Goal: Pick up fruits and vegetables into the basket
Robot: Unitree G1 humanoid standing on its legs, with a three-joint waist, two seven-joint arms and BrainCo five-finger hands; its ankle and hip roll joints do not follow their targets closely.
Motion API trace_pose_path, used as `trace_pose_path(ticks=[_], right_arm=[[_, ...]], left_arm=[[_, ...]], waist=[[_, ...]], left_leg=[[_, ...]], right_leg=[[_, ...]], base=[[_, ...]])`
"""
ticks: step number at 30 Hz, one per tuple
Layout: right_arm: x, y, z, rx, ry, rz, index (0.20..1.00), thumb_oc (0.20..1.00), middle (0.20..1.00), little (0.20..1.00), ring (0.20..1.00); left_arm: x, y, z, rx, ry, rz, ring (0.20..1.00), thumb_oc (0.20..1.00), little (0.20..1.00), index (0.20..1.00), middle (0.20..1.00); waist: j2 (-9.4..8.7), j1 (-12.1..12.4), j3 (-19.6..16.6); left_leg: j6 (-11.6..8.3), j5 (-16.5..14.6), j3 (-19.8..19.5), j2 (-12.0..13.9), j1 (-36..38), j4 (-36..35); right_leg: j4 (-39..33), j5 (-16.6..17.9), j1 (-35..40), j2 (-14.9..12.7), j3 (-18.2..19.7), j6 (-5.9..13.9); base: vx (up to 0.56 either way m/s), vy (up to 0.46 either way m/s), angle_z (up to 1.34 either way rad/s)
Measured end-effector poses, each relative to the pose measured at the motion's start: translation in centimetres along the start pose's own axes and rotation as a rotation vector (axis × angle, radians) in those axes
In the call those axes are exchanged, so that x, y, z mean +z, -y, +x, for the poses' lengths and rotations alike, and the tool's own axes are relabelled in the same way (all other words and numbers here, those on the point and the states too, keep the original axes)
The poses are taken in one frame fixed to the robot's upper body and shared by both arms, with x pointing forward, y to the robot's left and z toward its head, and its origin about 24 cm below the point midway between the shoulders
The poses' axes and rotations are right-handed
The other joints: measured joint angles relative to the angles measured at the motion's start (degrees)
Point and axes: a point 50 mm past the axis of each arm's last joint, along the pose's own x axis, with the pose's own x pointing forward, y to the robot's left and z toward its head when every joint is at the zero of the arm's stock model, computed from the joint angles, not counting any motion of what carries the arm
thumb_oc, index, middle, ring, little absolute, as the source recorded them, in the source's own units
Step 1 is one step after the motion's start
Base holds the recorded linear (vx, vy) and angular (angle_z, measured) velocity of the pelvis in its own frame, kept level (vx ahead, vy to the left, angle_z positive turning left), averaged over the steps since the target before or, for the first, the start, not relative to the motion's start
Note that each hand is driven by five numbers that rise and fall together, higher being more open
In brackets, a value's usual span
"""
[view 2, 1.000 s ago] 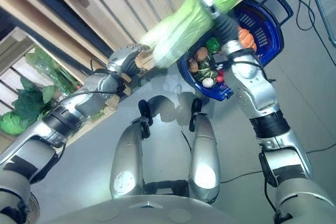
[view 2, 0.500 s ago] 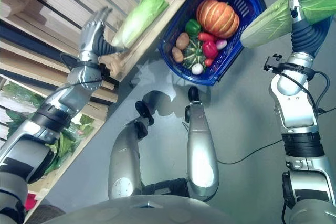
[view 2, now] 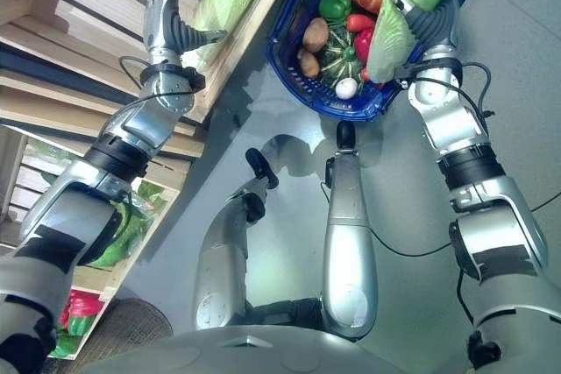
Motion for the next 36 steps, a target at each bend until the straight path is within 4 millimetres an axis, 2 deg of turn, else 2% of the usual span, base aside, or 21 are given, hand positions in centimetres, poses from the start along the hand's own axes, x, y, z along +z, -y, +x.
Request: trace_pose_path(ticks=[7, 14, 15, 16, 20, 22, 24, 29, 33, 36], right_arm=[[0.4, -0.5, 1.3, 0.021, -0.040, 0.020, 0.200, 0.200, 0.200, 0.200, 0.200], [-2.4, -0.4, 1.8, -0.019, -0.259, -0.002, 0.200, 0.200, 0.200, 0.200, 0.200], [-3.0, -0.4, 1.9, -0.026, -0.312, -0.011, 0.887, 0.887, 0.887, 0.887, 0.887], [-3.2, -0.3, 1.9, -0.033, -0.331, -0.016, 1.000, 1.000, 1.000, 1.000, 1.000], [-5.0, 0.2, 1.7, -0.048, -0.466, -0.062, 1.000, 1.000, 1.000, 1.000, 1.000], [-5.0, 0.3, 1.7, -0.051, -0.477, -0.080, 1.000, 1.000, 1.000, 1.000, 1.000], [-4.8, 0.2, 1.8, -0.043, -0.459, -0.132, 1.000, 1.000, 1.000, 1.000, 1.000], [-3.6, -0.2, 1.4, -0.012, -0.314, -0.390, 1.000, 1.000, 1.000, 1.000, 1.000], [-3.7, -0.5, -0.7, 0.010, -0.201, -0.428, 1.000, 1.000, 1.000, 1.000, 1.000], [-3.5, -1.2, -3.3, 0.040, -0.103, -0.350, 1.000, 1.000, 1.000, 1.000, 1.000]], left_arm=[[-1.3, 0.4, 0.2, -0.019, -0.091, -0.018, 1.000, 1.000, 1.000, 1.000, 1.000], [-1.7, 0.9, 0.1, -0.034, -0.139, -0.040, 1.000, 1.000, 1.000, 1.000, 1.000], [-1.7, 0.9, 0.3, -0.035, -0.142, -0.036, 1.000, 1.000, 1.000, 1.000, 1.000], [-1.6, 1.0, 0.3, -0.036, -0.139, -0.032, 1.000, 1.000, 1.000, 1.000, 1.000], [-0.7, 1.1, 0.9, -0.043, -0.116, -0.011, 1.000, 1.000, 1.000, 1.000, 1.000], [-0.4, 0.9, 1.4, -0.039, -0.112, 0.011, 1.000, 1.000, 1.000, 1.000, 1.000], [0.1, 0.7, 1.8, -0.036, -0.105, 0.016, 1.000, 1.000, 1.000, 1.000, 1.000], [0.9, -0.4, 3.1, -0.016, -0.130, 0.076, 1.000, 1.000, 1.000, 1.000, 1.000], [-0.1, -1.3, 3.4, 0.004, -0.181, 0.121, 1.000, 1.000, 1.000, 1.000, 1.000], [-1.8, -2.7, 3.7, 0.040, -0.255, 0.151, 1.000, 1.000, 1.000, 1.000, 1.000]], waist=[[0.07, 0.79, -0.04], [0.09, 2.48, -0.06], [0.10, 2.55, -0.06], [0.10, 2.64, -0.06], [0.10, 3.05, -0.06], [0.10, 3.31, -0.06], [0.10, 3.11, -0.06], [0.10, 2.47, -0.06], [0.07, 0.90, -0.05], [0.02, -1.63, -0.03]], left_leg=[[-0.17, 1.17, -0.83, -0.73, -3.01, -0.52], [-0.23, 1.46, -1.74, -0.67, -5.57, 0.59], [-0.22, 1.47, -2.03, -0.65, -6.12, 0.75], [-0.20, 1.49, -2.13, -0.65, -6.38, 0.84], [-0.19, 1.43, -3.18, -0.38, -8.43, 1.98], [-0.18, 1.24, -3.39, 0.16, -9.35, 2.83], [-0.18, 1.23, -3.57, 0.33, -9.92, 2.90], [-0.23, 0.47, -3.36, 1.09, -12.29, 4.28], [-0.60, -0.59, -2.94, 2.00, -12.71, 4.72], [-0.98, -1.49, -2.68, 2.30, -12.39, 4.68]], right_leg=[[1.89, -0.58, -3.63, -1.13, -1.06, -0.85], [2.97, -0.74, -5.77, -1.30, -1.34, -1.11], [3.00, -0.74, -6.06, -1.36, -1.48, -1.12], [3.02, -0.73, -6.24, -1.37, -1.58, -1.12], [3.35, -0.74, -7.25, -1.28, -2.29, -1.17], [3.21, -0.56, -7.64, -0.93, -2.56, -1.47], [2.91, -0.48, -7.93, -0.73, -2.76, -1.56], [2.51, -0.16, -9.78, -0.03, -2.54, -1.67], [1.61, 0.20, -10.17, 1.16, -2.04, -1.75], [0.92, 0.28, -10.12, 2.02, -0.88, -1.50]], base=[[0.03, 0.021, 0.08], [0.02, -0.014, 0.06], [0.01, -0.023, 0.06], [0.01, -0.020, 0.05], [0.00, -0.054, 0.07], [-0.02, -0.073, 0.00], [-0.01, -0.050, -0.03], [0.01, 0.007, -0.07], [0.03, 0.057, -0.17], [0.03, 0.087, -0.19]])
